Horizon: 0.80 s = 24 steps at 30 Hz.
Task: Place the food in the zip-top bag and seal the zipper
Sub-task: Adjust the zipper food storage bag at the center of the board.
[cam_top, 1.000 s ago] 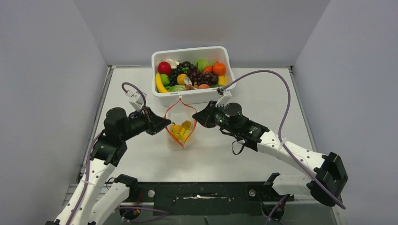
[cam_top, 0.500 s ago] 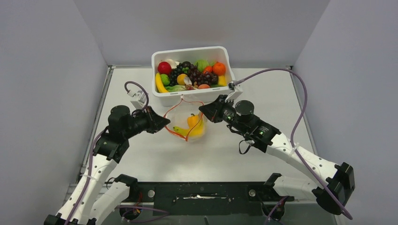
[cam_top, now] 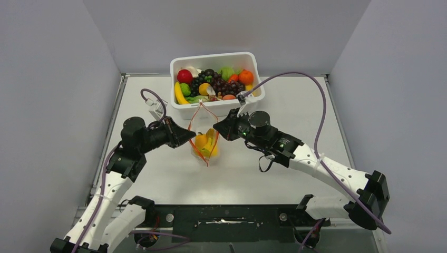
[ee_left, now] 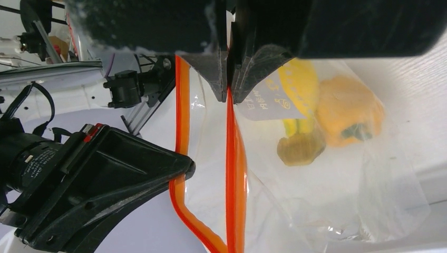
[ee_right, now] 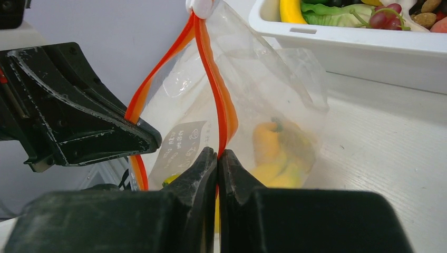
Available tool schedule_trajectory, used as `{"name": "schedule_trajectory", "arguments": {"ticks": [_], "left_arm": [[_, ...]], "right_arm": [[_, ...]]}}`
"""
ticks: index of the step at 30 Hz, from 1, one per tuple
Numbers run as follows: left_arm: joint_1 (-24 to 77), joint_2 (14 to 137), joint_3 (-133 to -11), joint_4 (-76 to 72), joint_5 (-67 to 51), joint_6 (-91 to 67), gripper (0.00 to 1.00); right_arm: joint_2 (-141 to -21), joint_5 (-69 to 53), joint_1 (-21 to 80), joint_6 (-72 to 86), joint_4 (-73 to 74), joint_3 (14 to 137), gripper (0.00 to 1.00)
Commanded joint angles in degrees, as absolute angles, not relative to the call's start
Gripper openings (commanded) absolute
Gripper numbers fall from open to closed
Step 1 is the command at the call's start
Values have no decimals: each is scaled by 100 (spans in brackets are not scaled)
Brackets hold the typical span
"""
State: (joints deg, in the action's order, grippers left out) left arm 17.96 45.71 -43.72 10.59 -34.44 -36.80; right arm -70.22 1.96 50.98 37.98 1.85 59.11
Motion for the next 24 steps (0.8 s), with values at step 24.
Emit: {"name": "schedule_trajectory", "arguments": {"ticks": [24], "left_arm": [[1794, 4343, -4607, 1669, -3286, -2176, 0]], "right_arm": [[-7374, -194, 4943, 3920, -375, 5312, 3]]}}
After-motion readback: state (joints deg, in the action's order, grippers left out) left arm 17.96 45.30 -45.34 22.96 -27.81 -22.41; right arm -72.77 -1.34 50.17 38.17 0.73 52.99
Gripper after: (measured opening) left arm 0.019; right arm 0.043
